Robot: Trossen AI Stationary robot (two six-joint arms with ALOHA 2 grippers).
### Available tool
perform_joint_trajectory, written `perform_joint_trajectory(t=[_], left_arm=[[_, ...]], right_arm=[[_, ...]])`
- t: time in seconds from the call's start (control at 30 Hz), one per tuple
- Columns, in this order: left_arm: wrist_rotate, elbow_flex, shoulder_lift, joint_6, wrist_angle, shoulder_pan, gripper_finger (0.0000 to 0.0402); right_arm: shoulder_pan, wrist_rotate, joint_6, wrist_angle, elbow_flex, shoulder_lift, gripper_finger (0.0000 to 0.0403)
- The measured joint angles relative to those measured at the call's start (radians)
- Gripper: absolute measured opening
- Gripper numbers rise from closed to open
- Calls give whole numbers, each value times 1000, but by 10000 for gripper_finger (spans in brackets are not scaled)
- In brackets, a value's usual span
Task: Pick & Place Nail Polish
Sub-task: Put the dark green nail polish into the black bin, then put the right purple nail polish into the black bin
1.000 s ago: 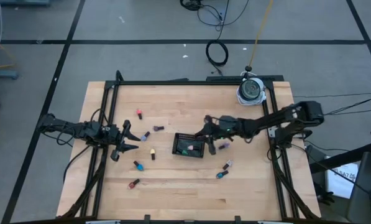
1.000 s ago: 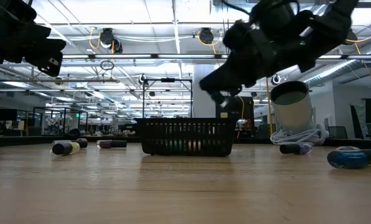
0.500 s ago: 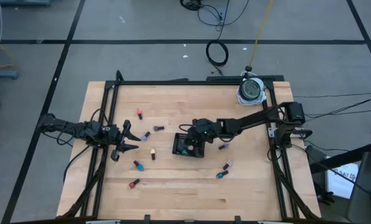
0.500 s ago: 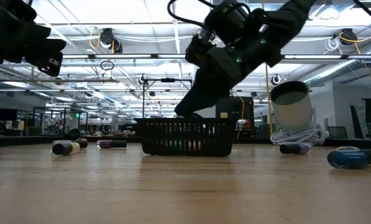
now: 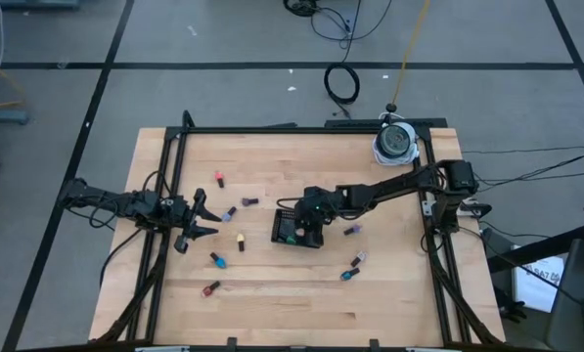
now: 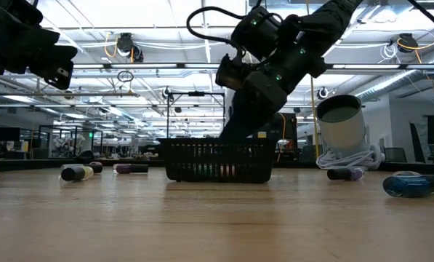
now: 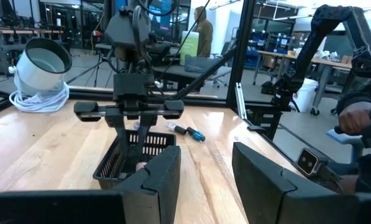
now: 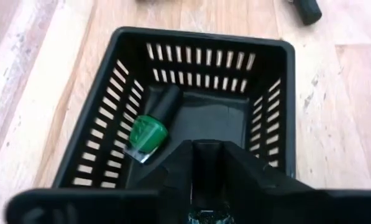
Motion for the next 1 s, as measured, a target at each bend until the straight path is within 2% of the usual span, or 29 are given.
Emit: perform_joint_trajectory(t=[0.13, 0.27, 0.4, 0.63, 0.93, 1.0], left_arm=[[0, 0, 0, 0, 0, 0, 145], [0, 0, 0, 0, 0, 0, 145], [0, 0, 0, 0, 0, 0, 145], [0, 0, 0, 0, 0, 0, 145], [0, 0, 0, 0, 0, 0, 145], [0, 0, 0, 0, -1, 0, 145]], right_arm=[[0, -5, 13, -3, 0, 0, 121], [1, -6, 13, -9, 0, -5, 150], [4, -8, -5, -31, 0, -44, 161], [38, 2, -36, -185, 0, -185, 155], [96, 222, 5, -471, -19, -315, 161], [102, 229, 34, -506, -54, -322, 165]])
